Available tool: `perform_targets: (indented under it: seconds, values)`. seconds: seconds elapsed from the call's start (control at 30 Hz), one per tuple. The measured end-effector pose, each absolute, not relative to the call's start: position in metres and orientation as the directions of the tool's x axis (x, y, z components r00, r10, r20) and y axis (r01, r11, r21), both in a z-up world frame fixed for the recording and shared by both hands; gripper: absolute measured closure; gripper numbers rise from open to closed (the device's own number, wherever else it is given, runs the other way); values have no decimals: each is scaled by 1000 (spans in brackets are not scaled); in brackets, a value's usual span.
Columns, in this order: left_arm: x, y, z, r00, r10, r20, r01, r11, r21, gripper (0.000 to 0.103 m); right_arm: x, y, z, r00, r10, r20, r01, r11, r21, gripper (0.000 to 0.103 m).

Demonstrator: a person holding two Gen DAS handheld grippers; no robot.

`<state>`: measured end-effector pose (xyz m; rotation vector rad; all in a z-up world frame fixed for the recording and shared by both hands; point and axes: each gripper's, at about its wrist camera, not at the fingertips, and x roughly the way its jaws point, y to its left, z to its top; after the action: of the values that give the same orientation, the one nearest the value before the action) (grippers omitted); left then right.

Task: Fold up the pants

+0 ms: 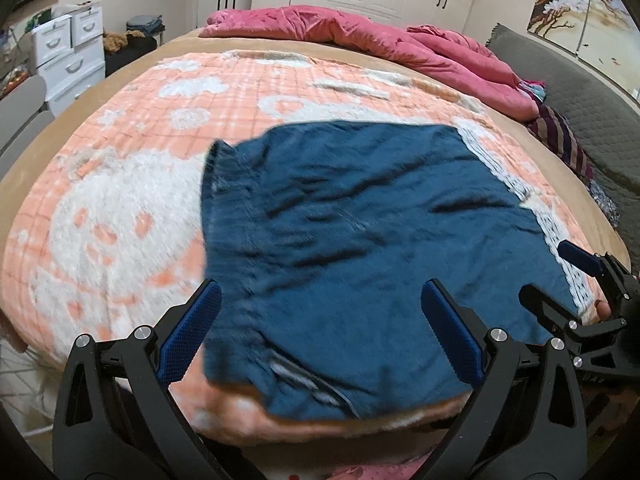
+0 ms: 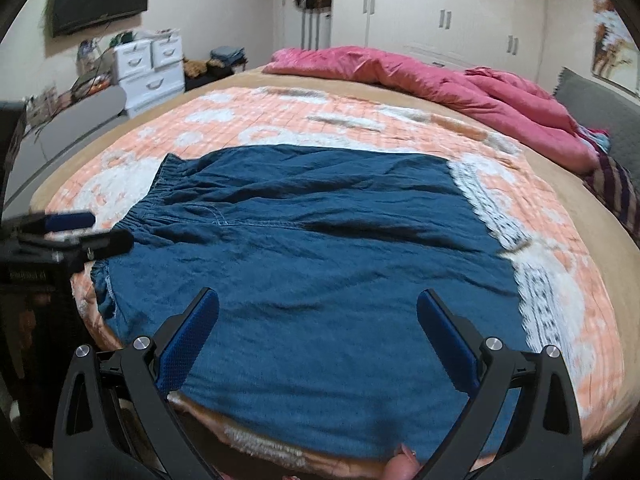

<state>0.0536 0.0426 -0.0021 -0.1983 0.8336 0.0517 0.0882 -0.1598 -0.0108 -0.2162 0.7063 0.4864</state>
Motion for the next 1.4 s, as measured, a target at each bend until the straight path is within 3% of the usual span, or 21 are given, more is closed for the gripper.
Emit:
perform_targets:
  seconds: [0.73, 0.8, 0.93, 1.03, 1.13, 1.2, 1.4]
  values:
    - [162, 143, -10, 647, -34, -762, -157, 972, -177, 12, 202, -100, -14, 583, 375, -721, -579, 814, -45, 4]
    - [171, 144, -15, 639, -42, -768, -145, 974, -174, 24, 214, -93, -16, 570, 377, -730, -590, 806, -44, 4]
    - [188, 144, -26, 611, -55, -789, -112, 982, -155, 30, 237, -78, -17, 550, 394, -736, -631, 774, -57, 4]
    - [194, 145, -33, 607, -48, -793, -98, 986, -135, 43, 254, -68, -16, 532, 405, -744, -655, 754, -58, 4]
    - [199, 152, -43, 594, -83, -800, -88, 982, -167, 60, 270, -59, -14, 502, 419, -757, -681, 731, -47, 4]
    - [201, 155, -47, 594, -130, -794, -64, 976, -208, 82, 282, -51, -13, 478, 428, -767, -704, 709, -43, 4]
    - [193, 166, -42, 650, -177, -739, -40, 963, -266, 90, 310, -24, -16, 441, 417, -795, -763, 641, -86, 4]
